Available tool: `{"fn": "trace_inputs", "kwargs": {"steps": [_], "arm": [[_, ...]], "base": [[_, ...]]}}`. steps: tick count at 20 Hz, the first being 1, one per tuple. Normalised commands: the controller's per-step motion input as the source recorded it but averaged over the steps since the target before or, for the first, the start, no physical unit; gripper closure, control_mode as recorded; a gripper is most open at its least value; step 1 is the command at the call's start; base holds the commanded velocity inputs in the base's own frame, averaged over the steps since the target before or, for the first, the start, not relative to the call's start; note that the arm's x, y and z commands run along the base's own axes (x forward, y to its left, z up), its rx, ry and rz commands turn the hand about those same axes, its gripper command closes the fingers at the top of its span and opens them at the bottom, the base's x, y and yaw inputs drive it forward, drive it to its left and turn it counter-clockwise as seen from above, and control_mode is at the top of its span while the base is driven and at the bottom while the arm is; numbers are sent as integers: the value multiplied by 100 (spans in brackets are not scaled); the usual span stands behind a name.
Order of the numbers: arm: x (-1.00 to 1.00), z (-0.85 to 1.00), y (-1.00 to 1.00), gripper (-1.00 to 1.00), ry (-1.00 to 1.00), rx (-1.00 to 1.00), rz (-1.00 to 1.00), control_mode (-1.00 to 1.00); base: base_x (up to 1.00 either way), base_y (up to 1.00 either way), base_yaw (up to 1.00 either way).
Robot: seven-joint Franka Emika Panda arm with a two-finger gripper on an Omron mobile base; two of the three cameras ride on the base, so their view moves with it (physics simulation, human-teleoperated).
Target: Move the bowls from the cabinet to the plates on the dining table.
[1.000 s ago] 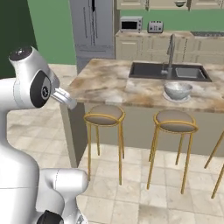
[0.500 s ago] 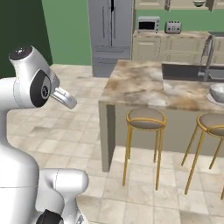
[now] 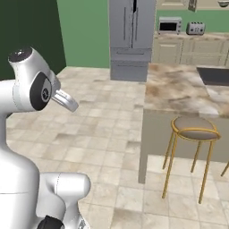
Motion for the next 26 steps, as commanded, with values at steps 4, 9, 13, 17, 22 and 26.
{"fn": "trace_inputs", "kwargs": {"steps": [4,9,13,17,22,26], "arm": [[0,0,0,-100,0,0,0,100],[0,0,0,-100,0,0,0,100],[0,0,0,-100,0,0,0,100],[0,0,0,-100,0,0,0,100],[0,0,0,-100,0,0,0,100],[0,0,0,-100,0,0,0,100]], "base": [[99,90,0],[100,36,0],[100,9,1],[100,4,1],[100,6,2],[100,7,2]]}}
